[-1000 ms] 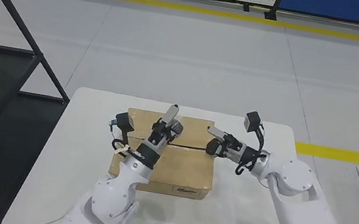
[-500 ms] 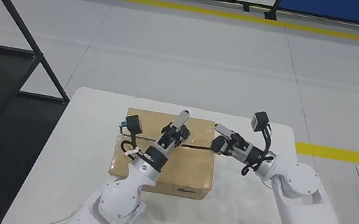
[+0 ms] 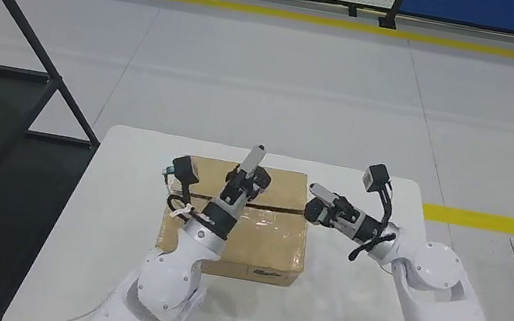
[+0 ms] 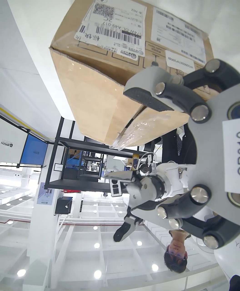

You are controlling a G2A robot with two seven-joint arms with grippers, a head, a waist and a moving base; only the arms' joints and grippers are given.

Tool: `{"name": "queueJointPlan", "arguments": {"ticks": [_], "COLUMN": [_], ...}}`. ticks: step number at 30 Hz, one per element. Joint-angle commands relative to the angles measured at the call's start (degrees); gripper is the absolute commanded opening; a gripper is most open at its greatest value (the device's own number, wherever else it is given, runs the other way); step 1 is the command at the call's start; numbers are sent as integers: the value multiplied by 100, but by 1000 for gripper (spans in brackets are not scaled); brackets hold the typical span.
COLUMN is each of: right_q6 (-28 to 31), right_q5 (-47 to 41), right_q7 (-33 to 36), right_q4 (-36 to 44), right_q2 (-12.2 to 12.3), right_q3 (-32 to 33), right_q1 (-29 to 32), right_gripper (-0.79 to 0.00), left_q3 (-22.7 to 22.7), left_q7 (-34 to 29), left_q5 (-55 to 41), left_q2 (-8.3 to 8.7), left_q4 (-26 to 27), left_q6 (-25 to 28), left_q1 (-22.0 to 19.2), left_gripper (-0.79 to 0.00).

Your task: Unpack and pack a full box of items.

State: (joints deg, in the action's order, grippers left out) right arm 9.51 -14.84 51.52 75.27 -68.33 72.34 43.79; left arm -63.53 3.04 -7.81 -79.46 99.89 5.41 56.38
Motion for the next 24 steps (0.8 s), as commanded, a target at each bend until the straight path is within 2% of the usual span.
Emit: {"name": "queueJointPlan", "arguments": {"ticks": [1, 6, 11, 14, 18, 22, 24], "right_q6": [80, 225, -17, -346, -588, -437, -358], "right_q5": [74, 108, 423, 624, 767, 755, 750], "right_q7": [67, 393, 581, 599, 463, 404, 367], "right_q4": [74, 346, 639, 801, 899, 926, 959], "right_q2": [14, 75, 141, 164, 163, 164, 165], "right_q3": [-1, 93, 118, 58, -41, -80, -95], "right_q1": [42, 216, 414, 464, 440, 421, 424], "right_gripper": [0, 0, 0, 0, 0, 0, 0], "left_q3": [-369, -1492, -2532, -3108, -3580, -3913, -3996], "left_q7": [-23, -221, -646, -1309, -2038, -3196, -3537], "left_q5": [-190, -549, -796, -823, -1027, -1544, -1669], "left_q2": [32, 145, 249, 334, 414, 523, 566], "left_q4": [345, 1141, 1460, 1417, 1187, 856, 640], "left_q6": [17, 25, -4, -200, -443, -1301, -1572], "left_q1": [113, 559, 1036, 1332, 1483, 1320, 1183], "left_gripper": [0, 0, 0, 0, 0, 0, 0]}}
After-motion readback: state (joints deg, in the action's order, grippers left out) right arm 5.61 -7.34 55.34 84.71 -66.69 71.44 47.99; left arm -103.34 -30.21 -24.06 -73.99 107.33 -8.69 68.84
